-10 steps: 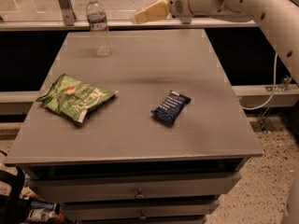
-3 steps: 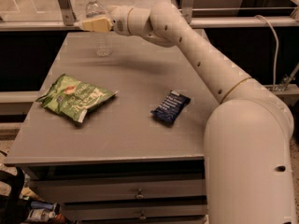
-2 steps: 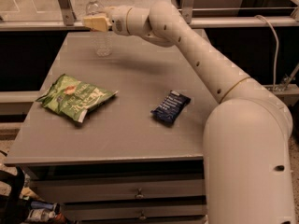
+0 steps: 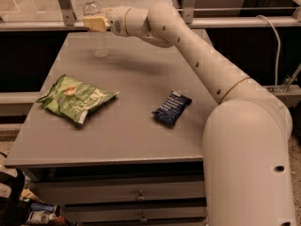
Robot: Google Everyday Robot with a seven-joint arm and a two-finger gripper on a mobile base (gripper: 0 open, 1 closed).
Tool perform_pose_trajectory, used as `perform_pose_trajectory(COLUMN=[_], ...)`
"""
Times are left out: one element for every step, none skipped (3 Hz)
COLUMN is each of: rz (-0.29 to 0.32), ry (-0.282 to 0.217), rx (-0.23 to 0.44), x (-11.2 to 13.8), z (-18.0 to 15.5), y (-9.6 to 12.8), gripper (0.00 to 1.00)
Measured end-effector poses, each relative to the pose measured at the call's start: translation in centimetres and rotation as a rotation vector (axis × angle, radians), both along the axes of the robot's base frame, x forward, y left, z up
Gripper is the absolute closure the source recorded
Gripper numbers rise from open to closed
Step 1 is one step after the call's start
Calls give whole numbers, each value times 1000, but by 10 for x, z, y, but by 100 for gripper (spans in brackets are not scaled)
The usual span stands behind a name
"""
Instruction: Pick water bottle
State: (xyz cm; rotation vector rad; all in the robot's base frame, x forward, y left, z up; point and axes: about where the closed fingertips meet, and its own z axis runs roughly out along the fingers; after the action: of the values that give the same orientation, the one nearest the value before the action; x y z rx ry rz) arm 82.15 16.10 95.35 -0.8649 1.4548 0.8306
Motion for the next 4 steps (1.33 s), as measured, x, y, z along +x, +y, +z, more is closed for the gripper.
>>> perform_pose_trajectory(rz=[2, 65, 114, 162], ry=[0, -34, -85, -165], rx=[0, 4, -3, -15], x=[0, -13, -31, -59], z=[0, 15, 43, 84], y=[1, 8, 10, 8], gripper=[100, 100, 100, 100])
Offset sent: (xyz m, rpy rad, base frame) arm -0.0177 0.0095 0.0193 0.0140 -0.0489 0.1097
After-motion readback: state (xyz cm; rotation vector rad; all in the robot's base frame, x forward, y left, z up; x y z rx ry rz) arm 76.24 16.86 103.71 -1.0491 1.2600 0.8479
